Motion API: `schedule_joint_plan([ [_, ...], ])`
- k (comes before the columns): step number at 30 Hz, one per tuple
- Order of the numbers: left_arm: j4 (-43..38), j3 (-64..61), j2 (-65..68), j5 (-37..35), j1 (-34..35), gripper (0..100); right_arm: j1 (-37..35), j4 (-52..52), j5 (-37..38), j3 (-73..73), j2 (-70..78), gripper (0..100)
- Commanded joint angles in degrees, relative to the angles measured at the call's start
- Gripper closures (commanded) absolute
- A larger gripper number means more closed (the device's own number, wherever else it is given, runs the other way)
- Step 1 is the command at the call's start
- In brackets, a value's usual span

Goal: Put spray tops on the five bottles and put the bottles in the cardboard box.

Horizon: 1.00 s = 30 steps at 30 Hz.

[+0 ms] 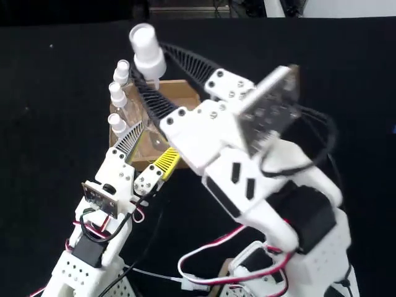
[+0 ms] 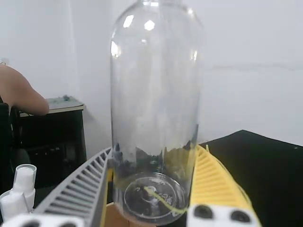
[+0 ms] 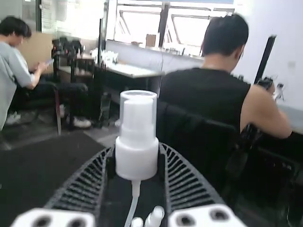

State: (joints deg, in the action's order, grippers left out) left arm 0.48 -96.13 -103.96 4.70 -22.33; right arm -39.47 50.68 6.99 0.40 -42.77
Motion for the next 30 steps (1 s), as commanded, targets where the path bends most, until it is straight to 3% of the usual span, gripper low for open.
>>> schedule_joint_plan([
  [1, 0.1, -1.3, -0.5, -0.6, -0.6, 91, 0.4, 2.6, 0.1, 1.5, -3.0, 98.5],
  [4, 0.1, -1.3, -0.5, -0.6, -0.7, 91, -2.0, 5.0, 0.1, 2.9, -4.3, 96.5],
  [9, 0.1, -1.3, -0.5, -0.6, -0.7, 91, -4.3, 9.5, 0.1, 2.7, -5.5, 79.4],
  [11, 0.1, -1.3, -0.5, -0.6, -0.7, 91, -4.9, 10.3, 0.1, 2.6, -6.3, 76.8],
  [20, 0.1, -1.3, -0.5, -0.6, -0.7, 91, -5.8, 13.5, 0.1, 4.1, -15.3, 84.8],
  [30, 0.1, -1.3, -0.5, -0.6, -0.7, 91, -6.1, 17.9, 0.6, 16.9, -20.5, 81.9],
])
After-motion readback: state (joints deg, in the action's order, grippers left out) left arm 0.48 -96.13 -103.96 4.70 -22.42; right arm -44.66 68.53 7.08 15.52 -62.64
